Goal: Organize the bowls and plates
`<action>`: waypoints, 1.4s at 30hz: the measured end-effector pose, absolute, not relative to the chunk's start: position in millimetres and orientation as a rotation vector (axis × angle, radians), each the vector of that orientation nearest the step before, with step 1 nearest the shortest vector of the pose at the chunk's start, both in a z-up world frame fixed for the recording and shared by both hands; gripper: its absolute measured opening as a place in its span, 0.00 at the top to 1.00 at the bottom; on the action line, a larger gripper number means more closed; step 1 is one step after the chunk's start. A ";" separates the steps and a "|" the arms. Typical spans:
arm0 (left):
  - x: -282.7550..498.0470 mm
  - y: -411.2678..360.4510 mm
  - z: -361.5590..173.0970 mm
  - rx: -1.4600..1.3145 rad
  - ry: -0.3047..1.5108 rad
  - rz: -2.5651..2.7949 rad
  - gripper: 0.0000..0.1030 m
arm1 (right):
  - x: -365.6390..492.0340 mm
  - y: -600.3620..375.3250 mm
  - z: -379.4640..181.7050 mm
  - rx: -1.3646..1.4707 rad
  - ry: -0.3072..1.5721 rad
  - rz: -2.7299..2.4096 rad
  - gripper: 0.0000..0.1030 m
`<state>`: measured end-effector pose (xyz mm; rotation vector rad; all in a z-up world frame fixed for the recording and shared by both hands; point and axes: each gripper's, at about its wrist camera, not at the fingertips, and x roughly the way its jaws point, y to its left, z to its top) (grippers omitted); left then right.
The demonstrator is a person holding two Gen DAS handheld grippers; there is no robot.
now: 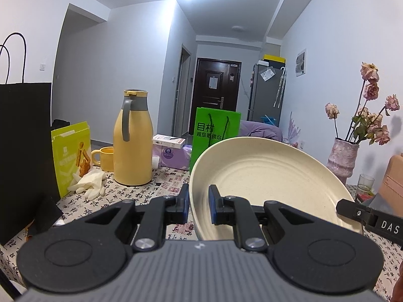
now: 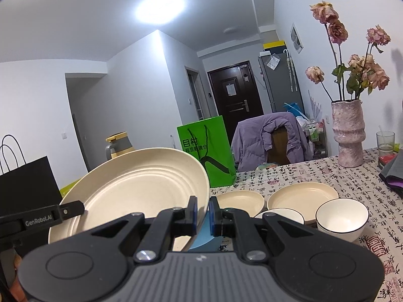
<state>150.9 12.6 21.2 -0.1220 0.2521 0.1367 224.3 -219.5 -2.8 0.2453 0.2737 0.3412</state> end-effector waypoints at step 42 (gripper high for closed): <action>128.8 -17.1 -12.5 -0.106 0.211 0.068 0.86 | 190.4 -251.0 -42.8 0.323 0.284 0.267 0.91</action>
